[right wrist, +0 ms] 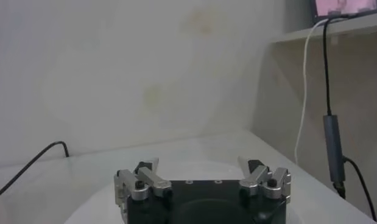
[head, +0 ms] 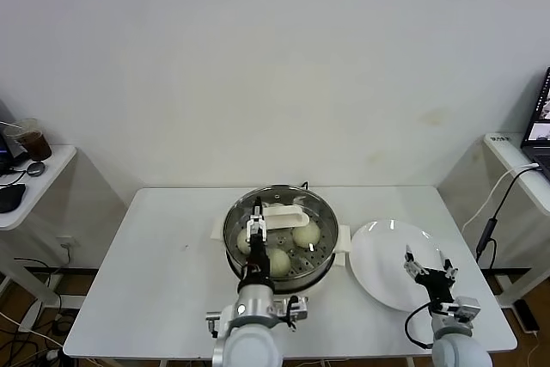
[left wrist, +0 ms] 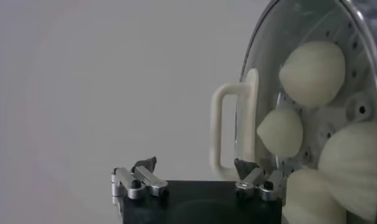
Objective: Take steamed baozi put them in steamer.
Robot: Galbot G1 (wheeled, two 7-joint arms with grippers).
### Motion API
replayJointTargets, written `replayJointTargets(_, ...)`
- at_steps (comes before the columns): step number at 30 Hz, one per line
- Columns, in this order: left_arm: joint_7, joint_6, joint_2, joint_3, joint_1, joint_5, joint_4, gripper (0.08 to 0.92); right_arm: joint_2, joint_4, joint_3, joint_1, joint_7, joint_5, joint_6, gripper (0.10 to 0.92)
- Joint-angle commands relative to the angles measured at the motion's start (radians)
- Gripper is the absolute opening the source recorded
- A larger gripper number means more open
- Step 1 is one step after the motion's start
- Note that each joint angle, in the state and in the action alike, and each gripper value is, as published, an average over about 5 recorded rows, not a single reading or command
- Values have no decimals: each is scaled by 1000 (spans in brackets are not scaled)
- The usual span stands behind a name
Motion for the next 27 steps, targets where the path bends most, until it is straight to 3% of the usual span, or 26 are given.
replayJointTargets(1, -201, -23, 28, -177, 58, -215, -199, 823, 3, 52, 2, -11, -7, 6, -23, 823)
replayJointTargets(6, -317, -81, 57, -350, 64, -608, -246, 823, 1, 103, -4, -29, -18, 6, -39, 823)
replayJointTargets(9, -392, -236, 75, -498, 90, -930, -223, 823, 2, 126, -9, -43, -34, -2, -32, 823)
replayJointTargets(12, -379, -459, 70, -637, 157, -1206, -178, 823, 4, 157, -11, -64, -56, -55, -25, 823)
replayJointTargets(15, -350, -583, 69, -716, 248, -1386, -142, 823, 7, 203, -14, -87, -61, -87, -41, 823)
replayJointTargets(21, -346, -661, 68, -758, 360, -1545, -70, 823, 5, 261, -35, -128, -37, -58, -82, 823)
replayJointTargets(27, -313, -588, 49, -763, 409, -1649, -28, 823, 7, 273, -50, -161, -16, -79, -121, 823)
